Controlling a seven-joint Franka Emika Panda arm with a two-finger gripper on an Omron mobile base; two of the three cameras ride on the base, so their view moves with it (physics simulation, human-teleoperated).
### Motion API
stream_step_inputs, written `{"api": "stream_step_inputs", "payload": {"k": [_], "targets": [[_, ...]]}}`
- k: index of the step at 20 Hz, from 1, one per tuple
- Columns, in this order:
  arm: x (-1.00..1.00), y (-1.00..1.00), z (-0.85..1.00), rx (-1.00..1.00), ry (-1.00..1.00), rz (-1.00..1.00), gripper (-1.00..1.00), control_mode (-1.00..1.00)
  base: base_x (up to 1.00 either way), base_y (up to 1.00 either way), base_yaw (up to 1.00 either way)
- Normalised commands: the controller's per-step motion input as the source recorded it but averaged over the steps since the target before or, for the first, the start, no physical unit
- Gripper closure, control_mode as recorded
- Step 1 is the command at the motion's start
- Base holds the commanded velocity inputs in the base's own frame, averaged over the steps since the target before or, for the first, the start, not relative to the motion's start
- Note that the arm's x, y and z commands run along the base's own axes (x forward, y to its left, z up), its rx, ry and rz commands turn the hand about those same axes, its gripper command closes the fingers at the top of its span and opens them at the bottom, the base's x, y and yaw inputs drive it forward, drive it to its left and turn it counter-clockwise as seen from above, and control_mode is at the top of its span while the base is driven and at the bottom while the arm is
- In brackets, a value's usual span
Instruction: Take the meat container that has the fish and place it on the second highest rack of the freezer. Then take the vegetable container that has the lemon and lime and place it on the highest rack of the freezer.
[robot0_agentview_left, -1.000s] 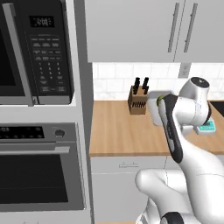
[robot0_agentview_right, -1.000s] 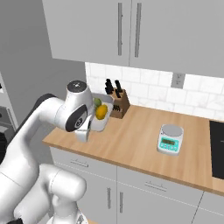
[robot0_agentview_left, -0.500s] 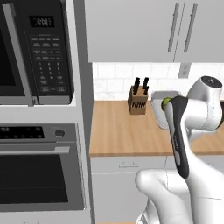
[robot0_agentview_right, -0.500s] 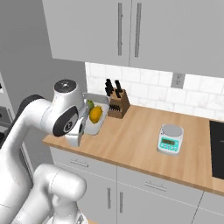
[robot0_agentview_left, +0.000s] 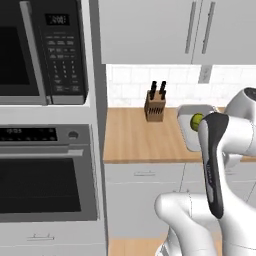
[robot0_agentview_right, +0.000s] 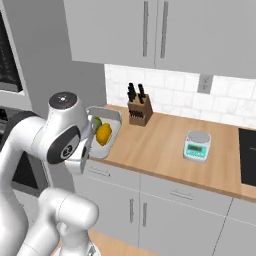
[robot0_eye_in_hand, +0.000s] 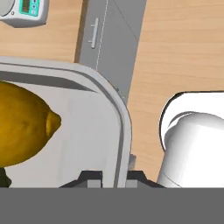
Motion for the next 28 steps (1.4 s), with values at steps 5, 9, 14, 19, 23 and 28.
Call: {"api": "stream_step_inputs", "payload": {"k": [5, 9, 14, 19, 23, 28], "targets": [[0.0, 0.0, 0.0, 0.0, 0.0, 0.0, 1.0, 1.0, -1.0, 0.18, 0.0], [0.0, 0.0, 0.0, 0.0, 0.0, 0.0, 1.0, 1.0, -0.91, 0.84, 0.01], [0.0, 0.0, 0.0, 0.0, 0.0, 0.0, 1.0, 1.0, -0.46, 1.0, 0.0], [0.0, 0.0, 0.0, 0.0, 0.0, 0.0, 1.0, 1.0, -0.32, 1.0, 0.0], [0.0, 0.0, 0.0, 0.0, 0.0, 0.0, 1.0, 1.0, 0.15, 0.77, 0.56], [0.0, 0.0, 0.0, 0.0, 0.0, 0.0, 1.0, 1.0, 0.0, 0.22, 0.91]]}}
